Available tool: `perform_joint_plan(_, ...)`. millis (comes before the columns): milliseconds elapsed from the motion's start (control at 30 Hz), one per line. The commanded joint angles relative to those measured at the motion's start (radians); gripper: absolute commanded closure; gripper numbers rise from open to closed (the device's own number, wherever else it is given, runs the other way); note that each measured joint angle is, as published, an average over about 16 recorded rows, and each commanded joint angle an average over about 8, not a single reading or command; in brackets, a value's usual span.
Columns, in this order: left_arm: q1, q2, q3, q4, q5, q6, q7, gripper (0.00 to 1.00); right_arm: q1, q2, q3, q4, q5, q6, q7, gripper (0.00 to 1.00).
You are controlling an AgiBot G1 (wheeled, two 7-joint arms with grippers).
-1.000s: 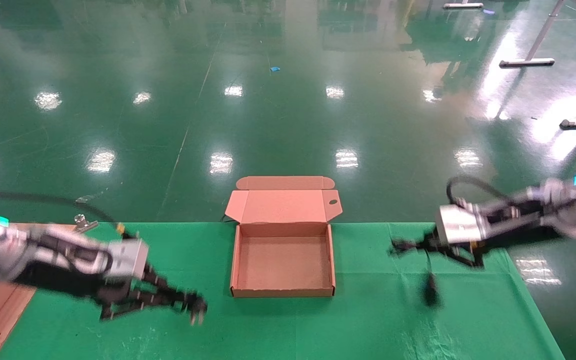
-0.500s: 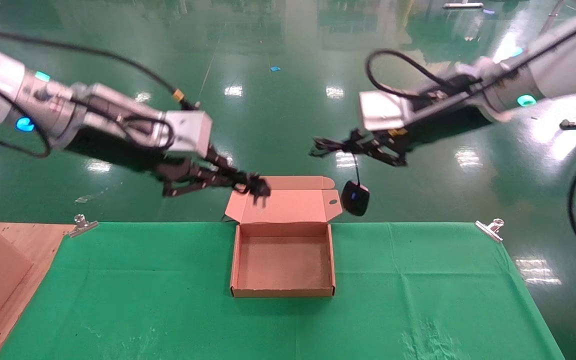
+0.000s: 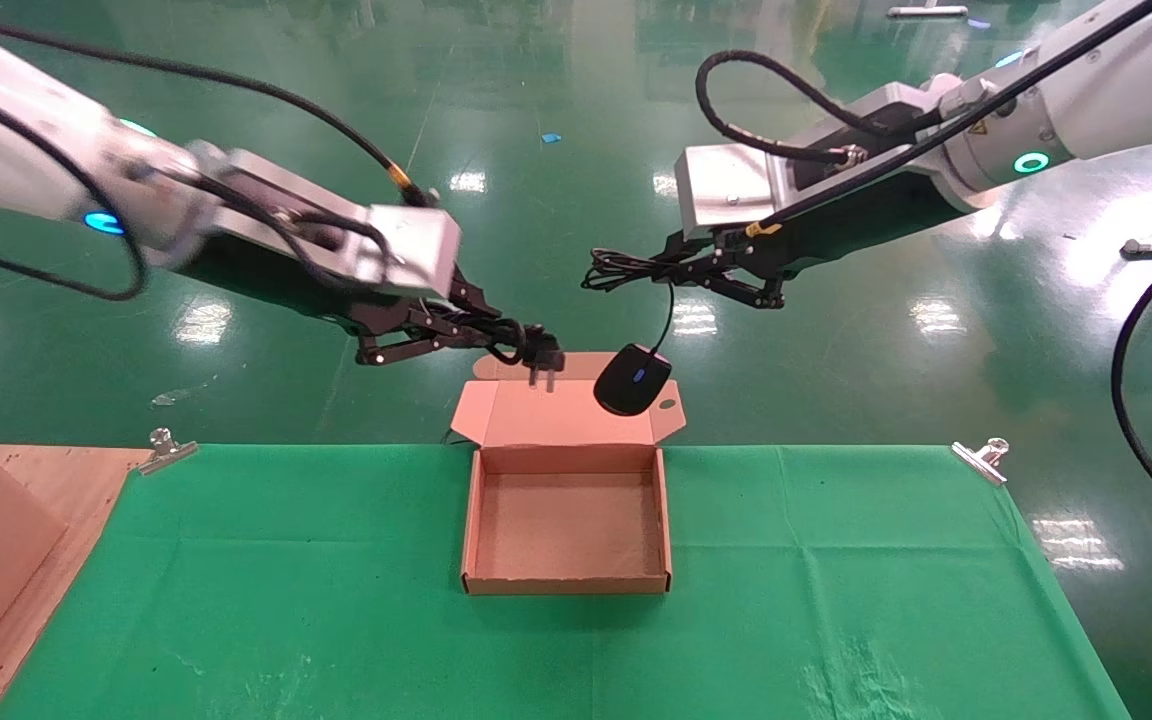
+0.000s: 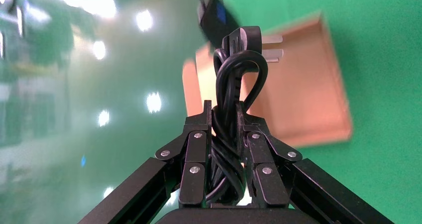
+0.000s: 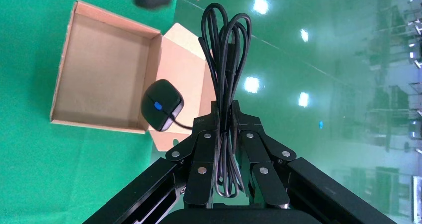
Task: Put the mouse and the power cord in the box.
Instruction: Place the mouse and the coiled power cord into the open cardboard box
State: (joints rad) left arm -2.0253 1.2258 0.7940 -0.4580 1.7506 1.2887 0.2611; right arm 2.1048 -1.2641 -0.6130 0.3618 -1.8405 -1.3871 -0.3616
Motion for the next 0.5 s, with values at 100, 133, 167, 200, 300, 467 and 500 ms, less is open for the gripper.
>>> perform_joint_plan(100,0.043,0.039,0.025,-0.022,0.072,-0.165,-0.029,1.00,-0.003,0.007,0.003,0.016,0.007,-0.013,0.010,1.00)
perform_joint_plan(133,0.063,0.047,0.026,-0.036,0.080,-0.202,-0.059,1.00,-0.007,0.011,0.004,0.022,0.008,-0.017,0.013,1.00)
perform_joint_plan(167,0.083,0.053,0.026,-0.052,0.085,-0.231,-0.089,1.00,-0.011,0.015,0.005,0.027,0.010,-0.021,0.016,1.00)
perform_joint_plan(200,0.105,0.058,0.024,-0.070,0.088,-0.255,-0.120,1.00,-0.016,0.020,0.005,0.033,0.011,-0.025,0.019,1.00)
perform_joint_plan(300,0.174,0.066,0.013,-0.120,0.086,-0.326,-0.213,1.00,-0.036,0.033,0.006,0.052,0.015,-0.035,0.029,1.00)
perform_joint_plan(467,0.312,0.086,0.015,-0.187,0.119,-0.473,-0.335,1.00,-0.075,0.065,0.010,0.085,0.024,-0.056,0.046,1.00)
perform_joint_plan(500,0.338,0.091,0.020,-0.194,0.131,-0.498,-0.352,1.00,-0.081,0.073,0.012,0.092,0.027,-0.061,0.050,1.00)
